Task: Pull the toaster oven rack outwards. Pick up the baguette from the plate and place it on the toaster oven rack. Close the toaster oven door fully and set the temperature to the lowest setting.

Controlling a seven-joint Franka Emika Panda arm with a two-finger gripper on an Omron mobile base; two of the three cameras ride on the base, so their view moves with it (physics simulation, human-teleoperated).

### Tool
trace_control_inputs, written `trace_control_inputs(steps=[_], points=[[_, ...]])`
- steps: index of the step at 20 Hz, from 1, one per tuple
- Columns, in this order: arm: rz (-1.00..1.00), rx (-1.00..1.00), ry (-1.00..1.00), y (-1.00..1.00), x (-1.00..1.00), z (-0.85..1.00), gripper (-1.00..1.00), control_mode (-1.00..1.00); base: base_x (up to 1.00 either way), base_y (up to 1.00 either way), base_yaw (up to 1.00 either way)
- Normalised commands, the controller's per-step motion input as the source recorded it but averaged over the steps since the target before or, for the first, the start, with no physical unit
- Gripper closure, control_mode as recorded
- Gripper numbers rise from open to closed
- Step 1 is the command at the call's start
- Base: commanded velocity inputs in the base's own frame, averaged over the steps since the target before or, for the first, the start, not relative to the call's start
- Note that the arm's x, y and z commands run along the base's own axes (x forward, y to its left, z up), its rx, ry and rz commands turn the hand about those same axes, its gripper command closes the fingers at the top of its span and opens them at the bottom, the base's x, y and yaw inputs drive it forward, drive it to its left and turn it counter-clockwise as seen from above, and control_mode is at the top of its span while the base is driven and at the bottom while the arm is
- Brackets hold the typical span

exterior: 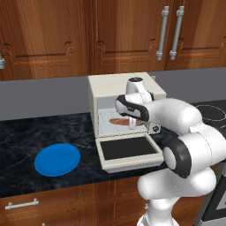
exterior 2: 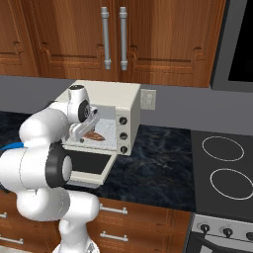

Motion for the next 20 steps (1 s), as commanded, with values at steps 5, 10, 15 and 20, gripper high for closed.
trace_control_inputs(steps=[5,10,15,20], points=[[-0.08,0.00,-0.02,0.00,-0.55,0.46,-1.00,-1.00,0.00,0.00,0.00],[-0.09,0.00,-0.07,0.00,-0.50,0.45,-1.00,-1.00,0.00,0.00,0.00],[-0.25,0.02,-0.04,-0.23,-0.63,0.14,-1.00,-1.00,0.00,0.00,0.00],[-0.49,0.10,0.00,-0.24,-0.49,-0.07,-1.00,-1.00,0.00,0.00,0.00]])
